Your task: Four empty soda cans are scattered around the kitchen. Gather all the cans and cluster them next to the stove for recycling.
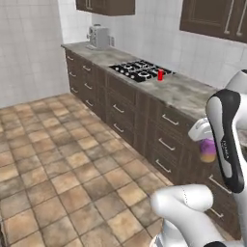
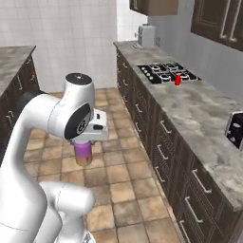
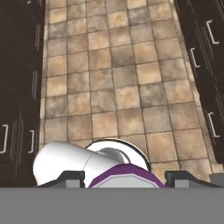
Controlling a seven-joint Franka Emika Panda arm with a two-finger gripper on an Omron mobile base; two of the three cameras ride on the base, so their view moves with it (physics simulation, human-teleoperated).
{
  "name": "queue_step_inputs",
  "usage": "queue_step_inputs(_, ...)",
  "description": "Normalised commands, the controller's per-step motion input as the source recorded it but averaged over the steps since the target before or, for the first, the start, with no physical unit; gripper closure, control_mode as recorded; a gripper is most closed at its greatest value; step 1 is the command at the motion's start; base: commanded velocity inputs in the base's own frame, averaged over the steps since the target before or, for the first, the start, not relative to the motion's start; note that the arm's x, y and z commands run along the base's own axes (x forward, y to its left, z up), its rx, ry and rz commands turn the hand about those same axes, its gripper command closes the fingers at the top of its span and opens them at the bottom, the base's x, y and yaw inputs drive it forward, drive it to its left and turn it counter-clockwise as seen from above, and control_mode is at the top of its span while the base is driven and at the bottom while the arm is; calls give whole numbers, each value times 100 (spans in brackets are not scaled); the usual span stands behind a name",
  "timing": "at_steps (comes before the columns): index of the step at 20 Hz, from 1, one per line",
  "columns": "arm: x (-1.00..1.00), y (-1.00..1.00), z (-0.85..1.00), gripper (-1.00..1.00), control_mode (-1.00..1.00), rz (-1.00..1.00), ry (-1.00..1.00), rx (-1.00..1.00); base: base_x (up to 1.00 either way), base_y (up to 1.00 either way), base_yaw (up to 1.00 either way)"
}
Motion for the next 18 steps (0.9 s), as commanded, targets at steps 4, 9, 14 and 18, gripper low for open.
queue_step_inputs(4,0,0,0,100,100,0,0,0,100,0,67)
queue_step_inputs(9,0,0,0,100,100,0,0,0,100,-17,44)
queue_step_inputs(14,0,0,0,100,100,0,0,0,100,-53,24)
queue_step_inputs(18,0,0,0,100,100,0,0,0,92,-88,-2)
